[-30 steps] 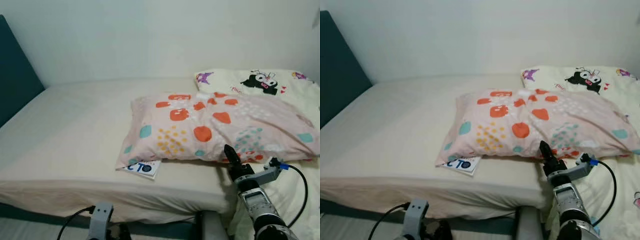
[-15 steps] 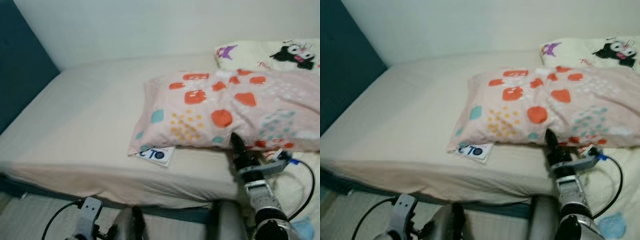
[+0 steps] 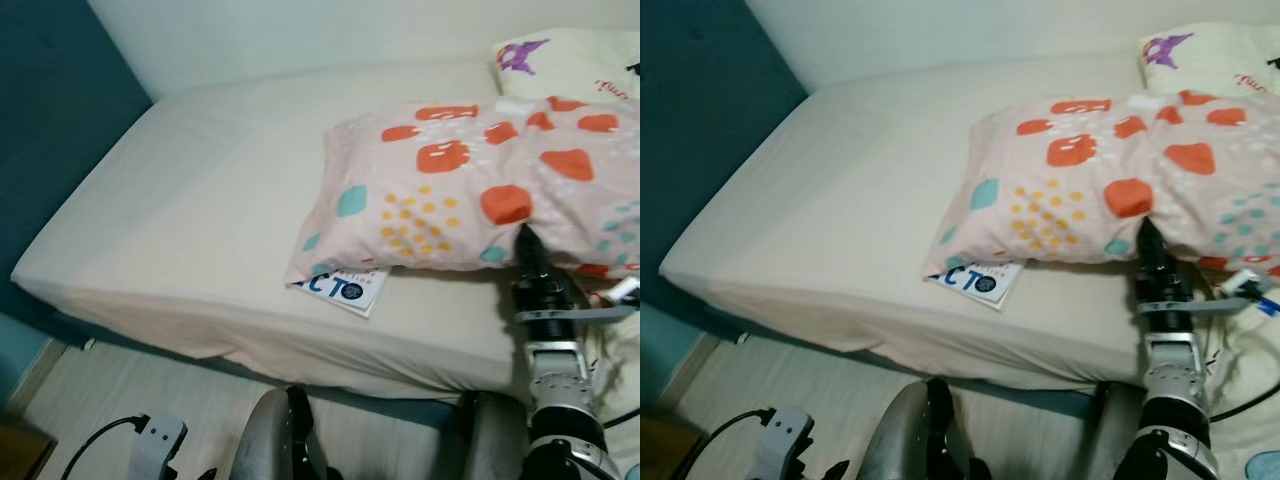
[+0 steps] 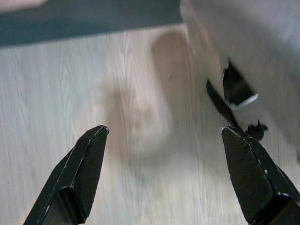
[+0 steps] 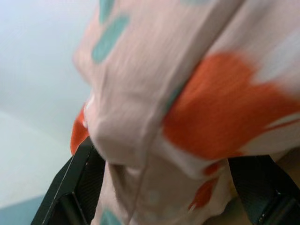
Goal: Clean up the room
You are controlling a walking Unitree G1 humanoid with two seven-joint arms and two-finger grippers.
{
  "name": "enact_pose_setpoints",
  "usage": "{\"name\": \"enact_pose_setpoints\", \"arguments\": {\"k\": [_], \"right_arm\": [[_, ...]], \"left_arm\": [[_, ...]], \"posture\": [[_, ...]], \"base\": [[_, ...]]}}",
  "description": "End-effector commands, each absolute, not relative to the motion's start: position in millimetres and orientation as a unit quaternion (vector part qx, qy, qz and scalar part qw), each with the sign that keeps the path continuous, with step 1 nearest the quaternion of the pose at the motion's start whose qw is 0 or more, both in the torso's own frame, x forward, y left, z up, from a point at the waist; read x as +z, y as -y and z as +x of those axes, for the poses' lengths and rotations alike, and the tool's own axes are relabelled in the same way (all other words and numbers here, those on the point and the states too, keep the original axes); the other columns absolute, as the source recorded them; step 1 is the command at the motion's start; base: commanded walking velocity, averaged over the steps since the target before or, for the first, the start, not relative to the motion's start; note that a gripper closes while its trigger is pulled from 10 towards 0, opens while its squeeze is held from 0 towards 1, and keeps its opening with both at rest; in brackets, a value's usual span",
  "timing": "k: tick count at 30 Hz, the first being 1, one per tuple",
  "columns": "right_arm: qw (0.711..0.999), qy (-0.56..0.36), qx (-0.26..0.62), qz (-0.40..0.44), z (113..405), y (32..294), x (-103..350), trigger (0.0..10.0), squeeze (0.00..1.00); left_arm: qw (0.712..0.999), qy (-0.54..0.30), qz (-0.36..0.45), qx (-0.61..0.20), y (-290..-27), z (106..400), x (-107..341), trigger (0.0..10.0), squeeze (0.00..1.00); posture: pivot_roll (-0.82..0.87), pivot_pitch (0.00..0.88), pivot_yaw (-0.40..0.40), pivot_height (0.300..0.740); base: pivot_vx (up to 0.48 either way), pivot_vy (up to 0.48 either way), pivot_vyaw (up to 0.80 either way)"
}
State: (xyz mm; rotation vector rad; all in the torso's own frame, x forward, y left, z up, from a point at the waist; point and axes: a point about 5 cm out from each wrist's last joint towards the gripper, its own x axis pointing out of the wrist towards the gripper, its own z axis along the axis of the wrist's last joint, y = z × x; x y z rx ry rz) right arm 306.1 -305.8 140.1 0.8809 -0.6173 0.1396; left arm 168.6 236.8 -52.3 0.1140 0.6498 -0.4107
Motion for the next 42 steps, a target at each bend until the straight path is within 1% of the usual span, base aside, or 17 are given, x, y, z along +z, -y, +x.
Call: {"name": "enact_pose_setpoints", "arguments": {"k": [1, 5, 7, 8, 10, 11, 13, 17, 24, 27, 29, 32, 33, 34, 35, 40, 42], "right_arm": [[0.842, 0.323, 0.065, 0.428, 300.7, 310.1, 142.8, 10.0, 0.00], [0.828, 0.347, 0.063, 0.437, 291.8, 317.1, 143.2, 10.0, 0.00], [0.812, 0.372, 0.047, 0.448, 277.1, 326.3, 139.3, 10.0, 0.00], [0.812, 0.372, 0.047, 0.448, 277.1, 326.3, 139.3, 10.0, 0.00], [0.807, 0.386, 0.026, 0.447, 261.4, 336.3, 134.5, 10.0, 0.00], [0.807, 0.386, 0.026, 0.447, 261.4, 336.3, 134.5, 10.0, 0.00], [0.805, 0.397, 0.009, 0.441, 248.7, 346.8, 133.6, 10.0, 0.00], [0.804, 0.413, -0.005, 0.428, 238.9, 360.5, 142.0, 10.0, 0.00], [0.808, 0.416, 0.022, 0.418, 247.0, 366.0, 158.6, 10.0, 0.00], [0.810, 0.408, 0.048, 0.419, 258.8, 364.0, 171.5, 10.0, 0.00], [0.809, 0.396, 0.045, 0.432, 267.9, 364.8, 176.0, 10.0, 0.00], [0.809, 0.391, 0.040, 0.438, 271.3, 365.3, 176.8, 10.0, 0.00], [0.814, 0.369, 0.030, 0.447, 279.2, 363.9, 175.9, 10.0, 0.00], [0.814, 0.369, 0.030, 0.447, 279.2, 363.9, 175.9, 10.0, 0.00], [0.823, 0.316, -0.012, 0.471, 296.3, 358.9, 169.6, 10.0, 0.00], [0.830, 0.266, -0.038, 0.489, 309.6, 349.0, 161.5, 10.0, 0.00], [0.831, 0.236, -0.035, 0.503, 316.6, 333.7, 152.5, 10.0, 0.00]], "left_arm": [[0.921, -0.329, 0.064, -0.198, -247.4, 158.9, -53.0, 10.0, 0.00], [0.919, -0.332, 0.066, -0.202, -248.0, 155.9, -53.4, 10.0, 0.00], [0.915, -0.337, 0.069, -0.209, -248.3, 152.7, -54.2, 10.0, 0.00], [0.915, -0.337, 0.069, -0.209, -248.3, 152.7, -54.2, 10.0, 0.00], [0.912, -0.341, 0.072, -0.215, -247.4, 150.2, -55.2, 10.0, 0.00], [0.912, -0.341, 0.072, -0.215, -247.4, 150.2, -55.2, 10.0, 0.00], [0.911, -0.343, 0.072, -0.217, -246.8, 149.1, -55.5, 10.0, 0.00], [0.908, -0.349, 0.074, -0.222, -246.7, 147.2, -56.5, 10.0, 0.00], [0.905, -0.352, 0.076, -0.226, -246.2, 145.4, -57.2, 10.0, 0.00], [0.905, -0.351, 0.075, -0.228, -244.2, 145.2, -57.4, 10.0, 0.00], [0.905, -0.352, 0.075, -0.229, -243.7, 144.7, -57.8, 10.0, 0.00], [0.905, -0.352, 0.074, -0.229, -243.6, 144.5, -57.9, 10.0, 0.00], [0.904, -0.352, 0.075, -0.229, -243.5, 144.2, -57.9, 10.0, 0.00], [0.904, -0.352, 0.075, -0.229, -243.5, 144.2, -57.9, 10.0, 0.00], [0.904, -0.352, 0.074, -0.230, -242.9, 143.8, -58.1, 10.0, 0.00], [0.905, -0.351, 0.074, -0.230, -242.2, 143.9, -57.9, 10.0, 0.00], [0.905, -0.352, 0.073, -0.230, -240.4, 144.1, -58.8, 10.0, 0.00]], "posture": [[0.20, 0.265, 0.314, 0.369], [0.20, 0.267, 0.316, 0.359], [0.19, 0.267, 0.320, 0.351], [0.19, 0.267, 0.320, 0.351], [0.19, 0.265, 0.322, 0.343], [0.19, 0.265, 0.322, 0.343], [0.18, 0.266, 0.325, 0.339], [0.18, 0.266, 0.325, 0.339], [0.17, 0.270, 0.333, 0.339], [0.17, 0.272, 0.330, 0.339], [0.17, 0.274, 0.328, 0.339], [0.17, 0.274, 0.328, 0.339], [0.17, 0.275, 0.327, 0.339], [0.17, 0.275, 0.327, 0.339], [0.16, 0.275, 0.322, 0.339], [0.16, 0.275, 0.319, 0.339], [0.15, 0.271, 0.314, 0.339]], "base": [[0.000, 0.000, 0.00], [0.000, 0.000, 0.00], [0.000, 0.000, 0.00], [0.000, 0.000, 0.00], [0.000, 0.000, 0.00], [0.000, 0.000, 0.00], [0.000, 0.000, 0.00], [0.000, 0.000, 0.00], [0.000, 0.000, 0.00], [0.000, 0.000, 0.00], [0.000, 0.000, 0.00], [0.000, 0.000, 0.00], [0.000, 0.000, 0.00], [0.000, 0.000, 0.00], [0.000, 0.000, 0.00], [0.000, 0.000, 0.00], [0.000, 0.000, 0.00]]}}
